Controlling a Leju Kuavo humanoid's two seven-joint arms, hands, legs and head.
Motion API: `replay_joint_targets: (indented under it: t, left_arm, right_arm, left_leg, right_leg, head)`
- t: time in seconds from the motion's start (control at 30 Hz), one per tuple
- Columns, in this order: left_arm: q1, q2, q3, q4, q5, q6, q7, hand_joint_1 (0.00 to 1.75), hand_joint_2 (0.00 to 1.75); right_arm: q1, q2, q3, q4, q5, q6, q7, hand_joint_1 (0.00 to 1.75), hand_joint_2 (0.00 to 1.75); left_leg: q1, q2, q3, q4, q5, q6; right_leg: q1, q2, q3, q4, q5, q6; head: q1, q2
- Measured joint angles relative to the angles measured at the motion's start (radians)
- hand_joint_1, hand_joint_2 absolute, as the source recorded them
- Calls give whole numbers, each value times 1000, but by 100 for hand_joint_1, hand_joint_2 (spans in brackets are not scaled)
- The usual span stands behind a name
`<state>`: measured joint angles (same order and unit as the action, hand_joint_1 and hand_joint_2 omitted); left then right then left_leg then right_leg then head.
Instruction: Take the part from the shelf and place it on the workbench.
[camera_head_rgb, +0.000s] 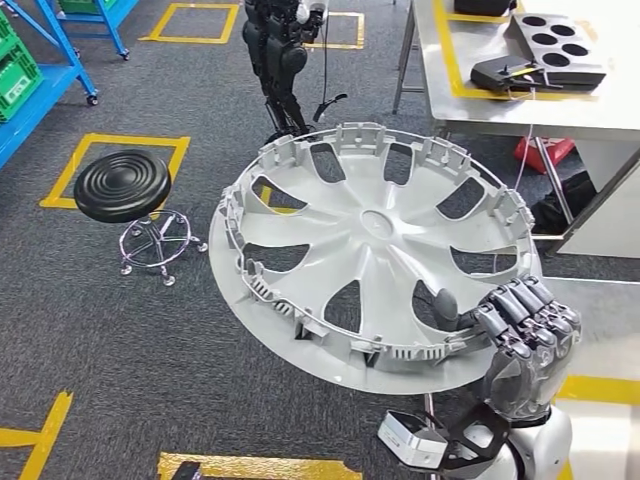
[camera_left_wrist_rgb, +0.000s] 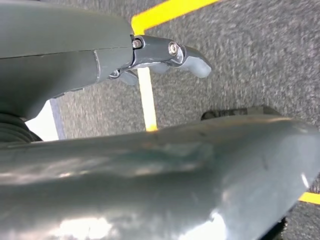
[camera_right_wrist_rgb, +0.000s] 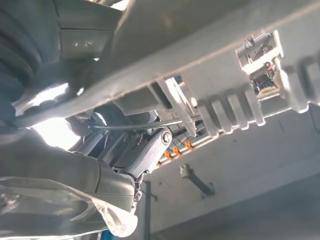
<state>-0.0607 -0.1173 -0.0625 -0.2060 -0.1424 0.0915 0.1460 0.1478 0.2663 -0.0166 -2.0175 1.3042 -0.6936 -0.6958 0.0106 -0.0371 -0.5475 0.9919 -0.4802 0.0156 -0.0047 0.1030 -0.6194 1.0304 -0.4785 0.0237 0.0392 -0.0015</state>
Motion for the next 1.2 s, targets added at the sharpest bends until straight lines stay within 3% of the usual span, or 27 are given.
replay_joint_targets:
  t: [0.07,0.13,0.17,0.2,0.23,0.3,0.37,0.43,0.5,0.53,0.6,0.63,0.67,0.7,0.73,0.8,0.83,0.9,0.93,0.97,1.0,1.1,1.17,1.2]
  left_arm:
    - [-2,-1,-2,0,-4,-4,0,0,0]
    - [-1,0,-4,0,-4,-6,0,0,0]
    - [-1,0,-5,0,-4,-6,0,0,0]
    - [-2,0,-5,0,-5,-6,0,0,0]
    - [-3,0,-6,0,-5,-6,0,0,0]
    - [-6,0,-9,0,-5,-6,0,0,0]
    - [-7,0,-14,0,-5,-6,0,0,0]
    - [-8,-1,-18,0,-5,-5,0,0,0]
    - [-11,-2,-22,0,-5,-4,0,0,0]
    - [-11,-2,-22,0,-5,-3,0,0,0]
    - [-10,-2,-23,0,-5,-3,0,0,0]
    - [-7,-2,-23,0,-5,-3,1,0,0]
    - [-6,-3,-23,0,-5,-3,1,0,0]
    - [-4,-3,-23,0,-6,-3,1,0,0]
    - [-4,-3,-23,0,-7,-3,2,0,0]
    - [-6,-2,-23,0,-9,-3,2,0,0]
    - [-7,-2,-23,0,-10,-3,2,0,0]
    - [-9,-3,-23,0,-13,-3,2,0,0]
    - [-10,-4,-23,0,-13,-3,2,0,0]
    - [-12,-5,-23,0,-14,-3,2,0,0]
    - [-13,-6,-23,0,-14,-3,2,0,0]
    - [-14,-7,-23,0,-16,-4,2,0,0]
    - [-13,-7,-23,0,-16,-4,2,0,0]
    - [-13,-7,-23,0,-16,-4,2,0,0]
  right_arm:
    - [-2,0,0,0,0,0,-1,175,175]
    - [-3,0,0,0,0,0,-2,175,175]
    - [-3,0,0,1,0,0,-1,175,175]
    - [-2,0,-1,1,0,0,-1,175,175]
    - [-2,0,-2,1,0,0,0,175,175]
    - [-3,0,-3,1,0,0,0,175,175]
    - [-4,0,-3,1,-1,0,0,175,175]
    - [-3,0,-4,0,-1,0,-1,175,175]
    - [-3,0,-5,-1,-1,0,0,175,175]
    - [-3,1,-5,-1,-1,0,0,175,175]
    - [-4,2,-5,-2,0,0,0,175,175]
    - [-4,3,-5,-2,-1,0,0,175,175]
    - [-3,3,-5,-2,0,0,0,175,175]
    - [-3,3,-5,-2,0,0,0,175,175]
    - [-3,3,-5,-2,-1,0,0,175,175]
    - [-3,3,-6,-2,-3,0,0,175,175]
    - [-3,3,-6,-2,-3,0,0,175,175]
    - [-3,4,-6,-2,-4,0,0,175,175]
    - [-2,4,-6,-2,-4,0,0,175,175]
    - [1,4,-7,-2,-4,0,0,175,175]
    - [2,4,-7,-2,-5,0,0,175,175]
    - [1,5,-7,-3,-7,0,-2,175,175]
    - [1,5,-6,-3,-8,0,-2,175,175]
    - [1,5,-6,-3,-8,0,-2,175,175]
  left_leg:
    - [-1,27,1,-5,2,7]
    - [-3,57,1,-5,1,9]
    - [-4,71,1,-5,0,9]
    - [-4,84,2,-4,-2,8]
    - [-4,95,3,-4,-3,6]
    - [-8,115,8,-2,-9,-1]
    - [-13,130,13,0,-13,-10]
    - [-14,147,18,0,-15,-18]
    - [-9,123,14,19,-35,-28]
    - [-7,99,-1,58,-61,-32]
    - [-4,55,-60,192,-129,-36]
    - [-4,49,-92,259,-154,-37]
    - [-4,47,-112,298,-160,-37]
    - [-4,46,-115,298,-145,-35]
    - [-4,41,-99,258,-111,-33]
    - [-2,5,-41,120,-36,-26]
    - [0,-15,-18,63,-16,-23]
    - [0,-36,-1,20,-14,-19]
    - [0,-28,-1,15,-13,-16]
    - [0,-17,-1,13,-10,-11]
    - [1,-7,0,9,-7,-5]
    - [0,29,0,2,-3,7]
    - [-1,40,-1,2,-4,9]
    - [-1,41,-1,2,-4,9]
  right_leg:
    - [2,-66,-55,110,-57,7]
    - [-1,-93,-118,238,-106,14]
    - [-2,-97,-130,263,-107,17]
    - [-4,-100,-120,246,-90,18]
    - [-5,-109,-89,188,-58,18]
    - [-2,-154,-4,40,-6,14]
    - [4,-181,39,-32,7,3]
    - [7,-161,39,-34,9,-9]
    - [4,-139,40,-37,14,-21]
    - [1,-128,40,-40,16,-27]
    - [0,-103,40,-40,17,-34]
    - [1,-89,41,-40,18,-36]
    - [2,-74,41,-39,18,-36]
    - [3,-59,41,-39,18,-36]
    - [3,-43,42,-37,18,-36]
    - [4,-16,42,-32,17,-33]
    - [3,-4,39,-29,17,-30]
    - [1,16,29,-26,21,-18]
    - [-1,26,23,-27,23,-11]
    - [-2,25,17,-26,23,-6]
    - [-2,7,7,-14,14,-1]
    - [1,-77,-56,115,-62,10]
    - [0,-91,-84,178,-93,13]
    - [0,-91,-86,183,-95,13]
  head:
    - [5,0]
    - [6,0]
    - [6,0]
    - [6,0]
    - [7,0]
    - [7,0]
    - [5,0]
    - [3,0]
    - [1,0]
    - [0,0]
    - [-2,0]
    - [-2,0]
    - [-2,0]
    - [-2,0]
    - [-2,0]
    - [-2,0]
    - [-2,0]
    - [-2,0]
    - [-2,0]
    - [-3,0]
    - [0,0]
    - [8,0]
    - [8,0]
    - [8,0]
